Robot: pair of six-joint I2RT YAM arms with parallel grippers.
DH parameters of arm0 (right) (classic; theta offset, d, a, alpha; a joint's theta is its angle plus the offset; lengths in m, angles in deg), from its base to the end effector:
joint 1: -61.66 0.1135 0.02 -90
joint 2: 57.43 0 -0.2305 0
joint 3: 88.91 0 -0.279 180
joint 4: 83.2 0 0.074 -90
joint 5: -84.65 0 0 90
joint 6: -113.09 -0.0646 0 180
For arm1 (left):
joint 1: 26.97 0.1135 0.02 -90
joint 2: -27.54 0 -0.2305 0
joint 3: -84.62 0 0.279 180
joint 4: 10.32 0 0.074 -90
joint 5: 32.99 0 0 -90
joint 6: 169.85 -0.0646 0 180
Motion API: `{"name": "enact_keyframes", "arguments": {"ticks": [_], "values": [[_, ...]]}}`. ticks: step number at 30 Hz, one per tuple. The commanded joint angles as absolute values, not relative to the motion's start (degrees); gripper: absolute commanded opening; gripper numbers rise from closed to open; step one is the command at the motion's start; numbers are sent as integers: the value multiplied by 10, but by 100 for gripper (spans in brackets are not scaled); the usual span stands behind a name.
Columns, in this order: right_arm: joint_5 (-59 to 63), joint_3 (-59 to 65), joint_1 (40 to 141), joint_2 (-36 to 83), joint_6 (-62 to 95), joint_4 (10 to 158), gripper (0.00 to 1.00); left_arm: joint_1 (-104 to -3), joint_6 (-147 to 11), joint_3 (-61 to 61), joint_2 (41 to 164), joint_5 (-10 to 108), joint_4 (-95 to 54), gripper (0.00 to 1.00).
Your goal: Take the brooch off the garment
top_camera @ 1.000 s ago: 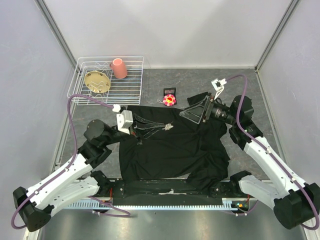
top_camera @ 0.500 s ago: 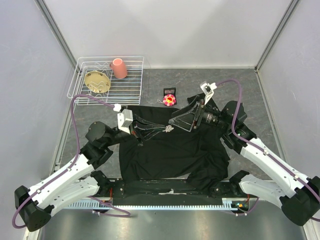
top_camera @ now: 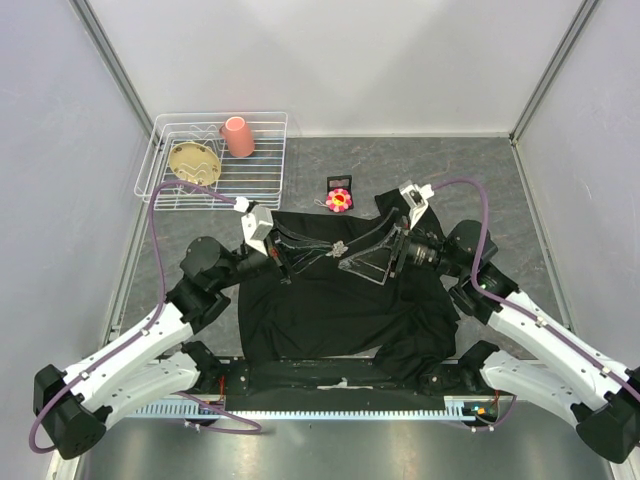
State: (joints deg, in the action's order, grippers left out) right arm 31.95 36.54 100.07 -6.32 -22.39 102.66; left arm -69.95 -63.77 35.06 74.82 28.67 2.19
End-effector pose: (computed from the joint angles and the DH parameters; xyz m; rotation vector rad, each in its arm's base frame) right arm 0.1931 0.2031 0.3299 -0.5200 1.5879 1.6116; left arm 0.1758 -0.2058 0.3273 0.7579 1.2321 -1.1816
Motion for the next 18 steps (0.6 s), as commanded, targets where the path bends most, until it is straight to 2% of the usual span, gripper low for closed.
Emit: {"name": "enact_keyframes", "arguments": {"ticks": [1, 8, 18], "values": [[264, 347, 1004, -91, -176, 949, 83, -695, -606, 311, 753, 292, 14, 2], [255, 304, 1004, -87, -157, 888, 81, -689, -533, 287, 788, 196, 32, 2], [286, 305, 1002, -102, -145, 884, 71, -670, -428, 302, 845, 74, 145, 2]]}}
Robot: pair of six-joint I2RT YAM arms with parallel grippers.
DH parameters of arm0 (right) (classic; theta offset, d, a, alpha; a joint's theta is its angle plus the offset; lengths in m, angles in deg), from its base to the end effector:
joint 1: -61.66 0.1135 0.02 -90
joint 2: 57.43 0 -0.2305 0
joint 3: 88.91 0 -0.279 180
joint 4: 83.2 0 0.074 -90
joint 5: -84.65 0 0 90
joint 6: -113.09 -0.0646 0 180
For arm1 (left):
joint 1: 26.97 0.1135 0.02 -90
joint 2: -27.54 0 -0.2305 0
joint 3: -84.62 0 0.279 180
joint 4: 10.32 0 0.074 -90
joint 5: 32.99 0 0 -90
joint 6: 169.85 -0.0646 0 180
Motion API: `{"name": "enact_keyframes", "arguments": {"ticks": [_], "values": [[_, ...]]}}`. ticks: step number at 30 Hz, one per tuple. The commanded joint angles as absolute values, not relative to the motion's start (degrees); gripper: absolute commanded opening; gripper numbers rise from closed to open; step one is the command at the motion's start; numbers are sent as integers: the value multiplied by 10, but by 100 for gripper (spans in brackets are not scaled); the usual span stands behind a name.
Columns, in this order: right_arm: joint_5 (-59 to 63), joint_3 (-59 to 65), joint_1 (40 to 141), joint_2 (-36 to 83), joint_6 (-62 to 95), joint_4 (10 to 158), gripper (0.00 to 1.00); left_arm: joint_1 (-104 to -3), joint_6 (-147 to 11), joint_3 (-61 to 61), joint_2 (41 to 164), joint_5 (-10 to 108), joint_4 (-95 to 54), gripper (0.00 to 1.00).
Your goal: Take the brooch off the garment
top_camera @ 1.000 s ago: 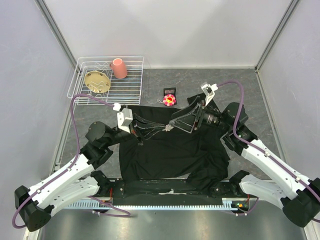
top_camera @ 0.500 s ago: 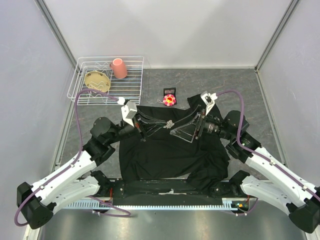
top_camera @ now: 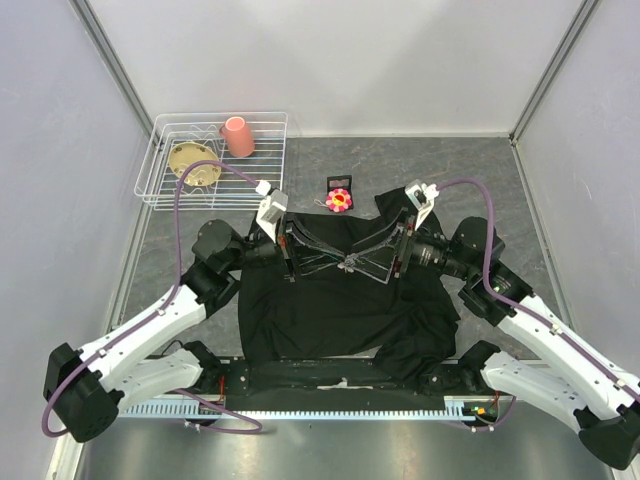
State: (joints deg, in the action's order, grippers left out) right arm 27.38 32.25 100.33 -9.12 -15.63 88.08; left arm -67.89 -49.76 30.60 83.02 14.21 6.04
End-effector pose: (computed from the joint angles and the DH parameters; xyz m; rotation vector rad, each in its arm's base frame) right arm 0.1884 0.1955 0.3407 -0.5076 1.6774 1.4665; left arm 0.1871 -0.2202 0.3275 0.8363 1.3164 -1.4930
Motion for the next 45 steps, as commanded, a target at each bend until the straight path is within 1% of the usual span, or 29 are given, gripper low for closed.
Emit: {"name": "enact_keyframes", "arguments": {"ticks": [1, 2, 3, 7, 16, 22, 23, 32, 39, 45], "values": [[288, 308, 1002, -102, -144, 885, 70, -663, -409, 305, 848, 70, 167, 2], [288, 309, 1002, -104, -145, 886, 67, -660, -400, 311, 850, 67, 181, 2], [288, 315, 1002, -106, -146, 886, 61, -656, -391, 314, 855, 62, 192, 2], [288, 326, 1002, -118, -148, 889, 52, -643, -371, 324, 858, 58, 211, 2], [287, 335, 1002, -116, -148, 890, 47, -641, -344, 321, 882, 50, 219, 2], [288, 343, 1002, -117, -150, 898, 39, -642, -326, 318, 893, 47, 230, 2], [288, 344, 1002, -118, -150, 900, 36, -642, -325, 318, 895, 47, 232, 2], [287, 354, 1002, -116, -141, 897, 24, -641, -261, 318, 925, 48, 274, 2], [280, 355, 1002, -115, -128, 885, 18, -641, -252, 318, 925, 47, 268, 2], [266, 354, 1002, -114, -121, 876, 16, -642, -235, 312, 932, 49, 269, 2]]}}
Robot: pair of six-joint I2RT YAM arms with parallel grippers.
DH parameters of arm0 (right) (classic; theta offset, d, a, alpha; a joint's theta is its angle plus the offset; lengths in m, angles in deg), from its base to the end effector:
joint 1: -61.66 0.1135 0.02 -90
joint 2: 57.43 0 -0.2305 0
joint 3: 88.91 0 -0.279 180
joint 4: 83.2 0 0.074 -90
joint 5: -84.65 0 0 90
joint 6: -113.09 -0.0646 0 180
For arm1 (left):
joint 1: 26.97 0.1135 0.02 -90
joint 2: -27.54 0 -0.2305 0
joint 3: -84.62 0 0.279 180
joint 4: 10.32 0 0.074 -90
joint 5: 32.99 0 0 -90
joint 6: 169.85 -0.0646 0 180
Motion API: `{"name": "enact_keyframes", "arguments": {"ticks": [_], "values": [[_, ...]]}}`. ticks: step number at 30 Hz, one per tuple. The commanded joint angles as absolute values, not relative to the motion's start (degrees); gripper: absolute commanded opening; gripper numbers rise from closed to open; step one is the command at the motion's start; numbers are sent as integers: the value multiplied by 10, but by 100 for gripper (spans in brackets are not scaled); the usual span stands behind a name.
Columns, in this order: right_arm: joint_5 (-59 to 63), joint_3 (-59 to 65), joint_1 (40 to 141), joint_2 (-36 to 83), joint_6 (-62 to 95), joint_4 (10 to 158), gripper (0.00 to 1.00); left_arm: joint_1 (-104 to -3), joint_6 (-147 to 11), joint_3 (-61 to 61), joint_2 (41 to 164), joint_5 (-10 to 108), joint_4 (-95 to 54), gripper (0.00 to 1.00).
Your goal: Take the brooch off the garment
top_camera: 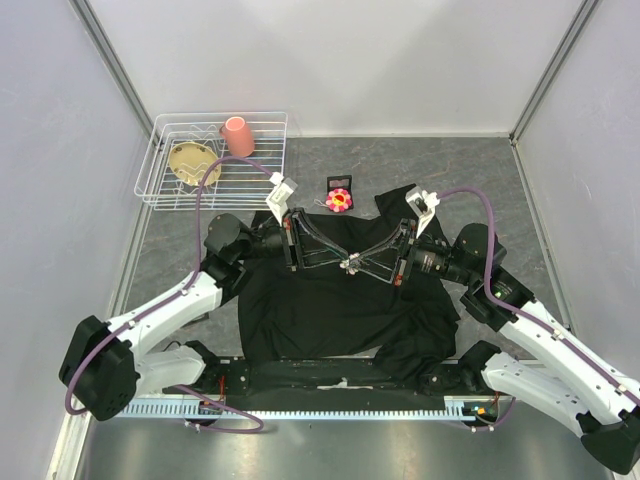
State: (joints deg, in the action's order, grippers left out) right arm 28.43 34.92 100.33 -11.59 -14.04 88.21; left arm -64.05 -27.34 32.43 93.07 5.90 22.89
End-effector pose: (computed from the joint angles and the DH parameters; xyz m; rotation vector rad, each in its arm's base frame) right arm 0.1818 0.1915 0.3328 -0.5457 1.6646 1.4591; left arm 0.2120 -0.2232 0.2979 0.7263 1.4536 -1.8037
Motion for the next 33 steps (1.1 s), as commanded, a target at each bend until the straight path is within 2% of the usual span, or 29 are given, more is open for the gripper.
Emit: {"name": "enact_keyframes", "arguments": {"ticks": [1, 18, 33], "values": [[263, 354, 1003, -113, -120, 876, 16, -642, -233, 312, 931, 50, 269, 2], [195, 382, 1007, -114, -127, 918, 16, -652, -139, 363, 925, 173, 285, 2], [139, 432, 1016, -126, -178, 999, 13, -691, -138, 380, 915, 271, 251, 2]]}}
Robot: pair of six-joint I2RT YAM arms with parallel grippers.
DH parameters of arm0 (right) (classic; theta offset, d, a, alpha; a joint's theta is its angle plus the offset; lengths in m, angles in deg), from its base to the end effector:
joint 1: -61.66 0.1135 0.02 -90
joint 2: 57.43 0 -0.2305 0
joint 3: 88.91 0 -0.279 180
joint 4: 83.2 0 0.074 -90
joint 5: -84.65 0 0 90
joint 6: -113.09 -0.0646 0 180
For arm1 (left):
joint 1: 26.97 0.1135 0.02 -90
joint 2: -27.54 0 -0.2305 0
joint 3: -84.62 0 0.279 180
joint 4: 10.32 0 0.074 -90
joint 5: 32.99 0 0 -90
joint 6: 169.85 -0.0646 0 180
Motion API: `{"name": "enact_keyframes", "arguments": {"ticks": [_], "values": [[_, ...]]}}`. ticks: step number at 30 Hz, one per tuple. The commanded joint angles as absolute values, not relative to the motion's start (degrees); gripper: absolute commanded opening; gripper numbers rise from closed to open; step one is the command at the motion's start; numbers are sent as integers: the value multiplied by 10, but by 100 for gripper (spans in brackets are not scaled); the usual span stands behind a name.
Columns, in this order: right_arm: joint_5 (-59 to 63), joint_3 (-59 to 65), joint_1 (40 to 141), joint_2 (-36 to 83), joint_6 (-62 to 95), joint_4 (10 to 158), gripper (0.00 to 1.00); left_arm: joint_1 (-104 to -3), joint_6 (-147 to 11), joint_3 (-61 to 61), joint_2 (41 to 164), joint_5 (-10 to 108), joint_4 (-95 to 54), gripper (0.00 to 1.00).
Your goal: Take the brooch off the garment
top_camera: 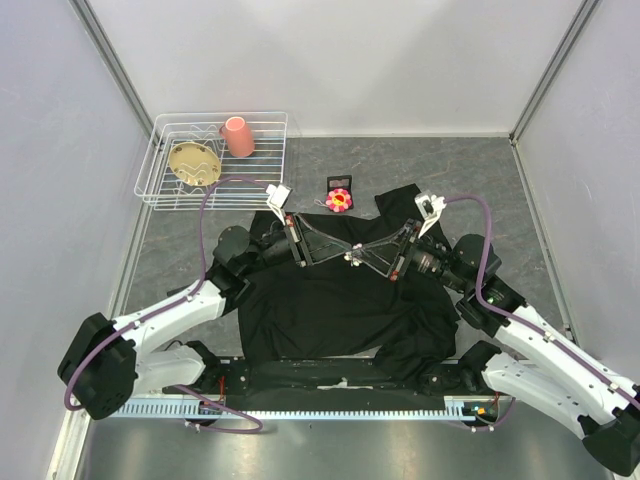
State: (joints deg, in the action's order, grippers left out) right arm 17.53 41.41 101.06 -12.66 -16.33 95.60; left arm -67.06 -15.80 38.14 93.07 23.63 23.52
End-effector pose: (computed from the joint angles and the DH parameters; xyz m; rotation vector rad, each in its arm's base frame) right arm 0.1908 0.1892 0.3084 -0.3549 1.6452 1.3716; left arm 0.2158 -0.2281 0.2649 0.2650 1.6204 -1.8489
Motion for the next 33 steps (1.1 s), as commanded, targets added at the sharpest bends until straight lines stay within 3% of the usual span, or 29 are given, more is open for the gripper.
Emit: {"name": "enact_keyframes", "arguments": {"ticks": [1, 26, 33], "values": [[136, 432, 1018, -125, -183, 1003, 14, -692, -138, 381, 915, 274, 250, 2], [129, 441, 1025, -110, -251, 1043, 28, -719, -191, 369, 902, 310, 188, 2], [133, 428, 1024, -124, -253, 1021, 52, -719, -217, 365, 892, 307, 154, 2]]}}
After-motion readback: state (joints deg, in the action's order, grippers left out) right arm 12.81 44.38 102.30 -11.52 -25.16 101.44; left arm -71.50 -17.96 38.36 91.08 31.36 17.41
